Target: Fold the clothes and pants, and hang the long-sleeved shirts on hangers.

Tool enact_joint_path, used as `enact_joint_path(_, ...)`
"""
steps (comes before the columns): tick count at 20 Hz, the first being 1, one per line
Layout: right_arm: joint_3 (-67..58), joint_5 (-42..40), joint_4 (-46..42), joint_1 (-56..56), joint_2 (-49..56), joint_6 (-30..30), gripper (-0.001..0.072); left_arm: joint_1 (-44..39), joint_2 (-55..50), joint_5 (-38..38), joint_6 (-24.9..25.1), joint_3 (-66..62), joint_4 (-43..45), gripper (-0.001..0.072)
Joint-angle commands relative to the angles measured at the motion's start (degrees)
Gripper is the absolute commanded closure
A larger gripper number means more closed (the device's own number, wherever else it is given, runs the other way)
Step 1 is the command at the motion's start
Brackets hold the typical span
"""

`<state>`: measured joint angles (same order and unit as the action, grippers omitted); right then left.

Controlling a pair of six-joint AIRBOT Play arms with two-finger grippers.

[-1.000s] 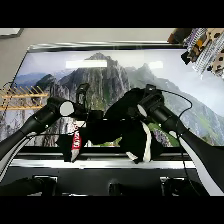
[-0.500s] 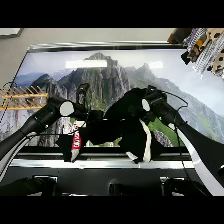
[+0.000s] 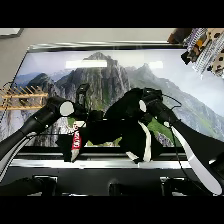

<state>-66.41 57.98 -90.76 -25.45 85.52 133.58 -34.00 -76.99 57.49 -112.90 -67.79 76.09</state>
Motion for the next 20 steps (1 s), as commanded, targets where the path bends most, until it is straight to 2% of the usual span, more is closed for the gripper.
enact_joint_path(1, -0.04, -0.37, 0.02, 0.02, 1.40, -0.42, 0.0358, -0.02, 0.00, 0.04, 0.00, -0.07, 0.02, 0.0685)
enact_joint_path(3, -0.07, -0.24, 0.07, 0.02, 1.11, -1.46, 0.0605, -0.02, 0.00, 0.04, 0.00, -0.07, 0.02, 0.0685)
enact_joint_path(5, -0.37, 1.53, 0.00, 0.02, -0.48, -2.43, 0.0664, -0.02, 0.00, 0.07, 0.00, -0.07, 0.02, 0.0685)
enact_joint_path(12, -4.37, 14.16, 1.73, 0.00, -13.75, -8.94, 0.0665, 0.00, 1.31, 0.31, -0.02, -0.66, 0.92, 0.0685)
enact_joint_path(17, -12.26, 20.17, 6.75, 0.02, -24.85, -12.81, 0.0665, 0.63, 4.87, 9.81, -0.02, -8.20, 6.73, 0.0685)
enact_joint_path(20, -21.84, 25.53, 9.51, 0.00, -26.58, -13.38, 0.0665, 0.79, 8.13, 13.97, -0.55, -14.16, 10.10, 0.0686)
